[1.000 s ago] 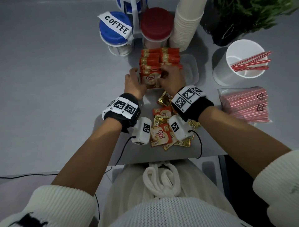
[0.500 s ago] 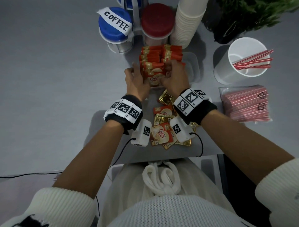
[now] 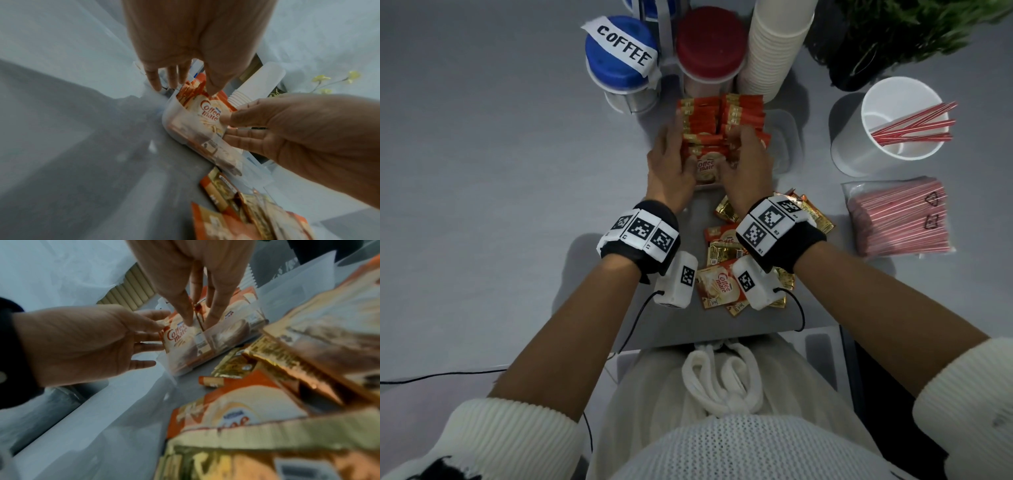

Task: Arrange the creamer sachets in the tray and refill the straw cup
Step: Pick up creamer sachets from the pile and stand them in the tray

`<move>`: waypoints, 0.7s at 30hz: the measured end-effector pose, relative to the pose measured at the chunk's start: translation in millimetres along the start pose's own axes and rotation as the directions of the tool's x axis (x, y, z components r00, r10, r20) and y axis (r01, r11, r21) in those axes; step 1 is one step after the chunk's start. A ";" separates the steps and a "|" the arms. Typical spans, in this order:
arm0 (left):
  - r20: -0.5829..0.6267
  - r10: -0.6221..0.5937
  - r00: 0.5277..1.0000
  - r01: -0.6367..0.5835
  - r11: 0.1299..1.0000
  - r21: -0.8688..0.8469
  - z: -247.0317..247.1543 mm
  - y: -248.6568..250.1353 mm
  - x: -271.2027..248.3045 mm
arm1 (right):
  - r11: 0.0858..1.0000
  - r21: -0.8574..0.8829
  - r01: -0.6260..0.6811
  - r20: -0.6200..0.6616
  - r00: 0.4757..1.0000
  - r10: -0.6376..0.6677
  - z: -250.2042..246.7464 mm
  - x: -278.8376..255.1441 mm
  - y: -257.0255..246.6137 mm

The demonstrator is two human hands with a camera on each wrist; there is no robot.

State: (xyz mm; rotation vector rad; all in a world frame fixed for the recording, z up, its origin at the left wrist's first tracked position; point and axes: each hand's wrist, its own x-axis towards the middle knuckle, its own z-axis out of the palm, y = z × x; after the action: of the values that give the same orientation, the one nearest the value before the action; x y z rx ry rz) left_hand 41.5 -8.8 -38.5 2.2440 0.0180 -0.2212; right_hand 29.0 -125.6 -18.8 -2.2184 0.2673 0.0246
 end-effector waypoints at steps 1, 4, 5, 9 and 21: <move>-0.002 0.037 0.999 -0.037 0.999 0.032 -1.8 1.2 -1.6 | 1.000 -0.025 0.003 -0.030 1.000 -0.004 0.2 1.0 1.7; 0.011 0.086 0.996 -0.087 0.990 0.111 -3.7 -1.6 -2.9 | 0.999 -0.040 0.017 -0.048 0.999 -0.019 -0.8 4.1 8.3; 0.019 0.084 0.996 -0.086 0.986 0.145 -4.3 -1.9 -3.5 | 1.000 -0.014 0.022 -0.043 0.999 -0.022 -3.1 4.7 9.5; 0.039 0.079 0.996 -0.086 0.967 0.240 -6.1 -4.5 -5.6 | 1.000 -0.006 0.000 -0.033 0.999 0.000 -20.4 13.6 15.0; -0.047 0.041 0.998 -0.027 0.961 0.277 -1.0 14.9 -6.0 | 0.979 -0.203 -0.002 -0.038 0.999 -0.005 -50.5 29.4 39.6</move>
State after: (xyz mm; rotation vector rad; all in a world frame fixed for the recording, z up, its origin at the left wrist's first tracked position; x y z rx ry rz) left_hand 37.2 -17.0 -25.4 2.5260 -0.0248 -0.1533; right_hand 45.9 -194.0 -21.9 -2.4246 0.2956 0.0086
